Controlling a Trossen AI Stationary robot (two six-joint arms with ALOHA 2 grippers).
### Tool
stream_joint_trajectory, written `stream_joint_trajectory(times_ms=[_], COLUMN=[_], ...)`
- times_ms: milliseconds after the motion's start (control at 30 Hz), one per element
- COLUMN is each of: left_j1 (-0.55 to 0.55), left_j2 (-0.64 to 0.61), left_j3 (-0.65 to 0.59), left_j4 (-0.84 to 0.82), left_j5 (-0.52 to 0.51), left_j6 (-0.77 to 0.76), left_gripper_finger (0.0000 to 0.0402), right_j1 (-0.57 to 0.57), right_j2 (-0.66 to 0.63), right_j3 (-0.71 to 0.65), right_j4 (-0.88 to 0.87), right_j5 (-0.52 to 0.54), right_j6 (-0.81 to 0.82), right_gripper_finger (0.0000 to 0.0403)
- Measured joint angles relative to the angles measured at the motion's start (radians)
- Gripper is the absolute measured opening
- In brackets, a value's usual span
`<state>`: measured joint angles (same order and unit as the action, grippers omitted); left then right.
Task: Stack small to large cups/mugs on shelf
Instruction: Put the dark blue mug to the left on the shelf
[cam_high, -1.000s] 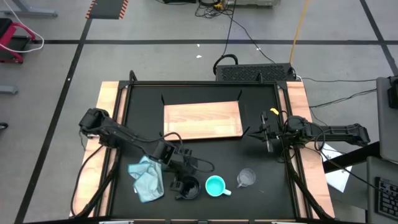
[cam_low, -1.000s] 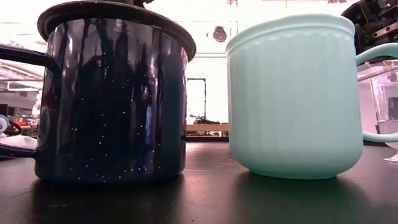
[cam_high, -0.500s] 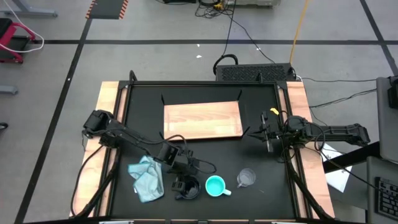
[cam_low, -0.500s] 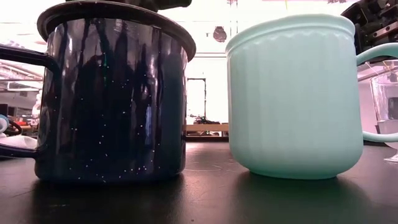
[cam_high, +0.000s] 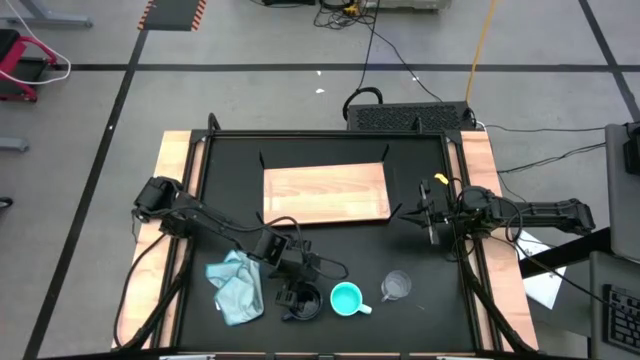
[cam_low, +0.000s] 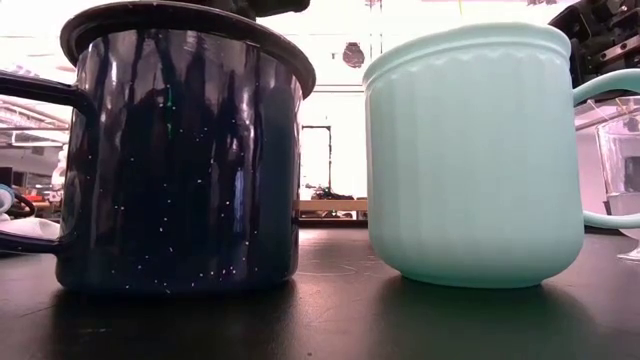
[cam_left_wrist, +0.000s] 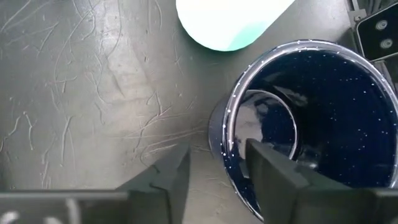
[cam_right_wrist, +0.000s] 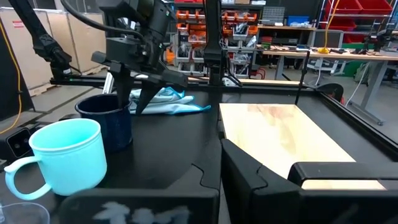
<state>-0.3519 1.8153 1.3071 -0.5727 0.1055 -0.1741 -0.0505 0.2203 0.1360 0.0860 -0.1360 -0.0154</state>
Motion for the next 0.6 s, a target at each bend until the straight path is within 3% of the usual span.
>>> stream_joint_trajectory(times_ms=[333, 600], left_j1=[0.000, 0.000], left_j2=[0.000, -0.005], left_j3=[0.000, 0.000], left_j4=[0.017, 0.072], left_j5=[0.005, 0.035], left_j6=[-0.030, -0.072], left_gripper_finger=[0.0023, 0.0025], right_j1=[0.000, 0.000], right_j2=[0.000, 0.000], right_j3=[0.000, 0.000], right_j4=[0.000, 0.000], right_j5=[0.000, 0.000], right_j6=[0.001, 0.003], right_gripper_finger=[0.0000, 0.0000])
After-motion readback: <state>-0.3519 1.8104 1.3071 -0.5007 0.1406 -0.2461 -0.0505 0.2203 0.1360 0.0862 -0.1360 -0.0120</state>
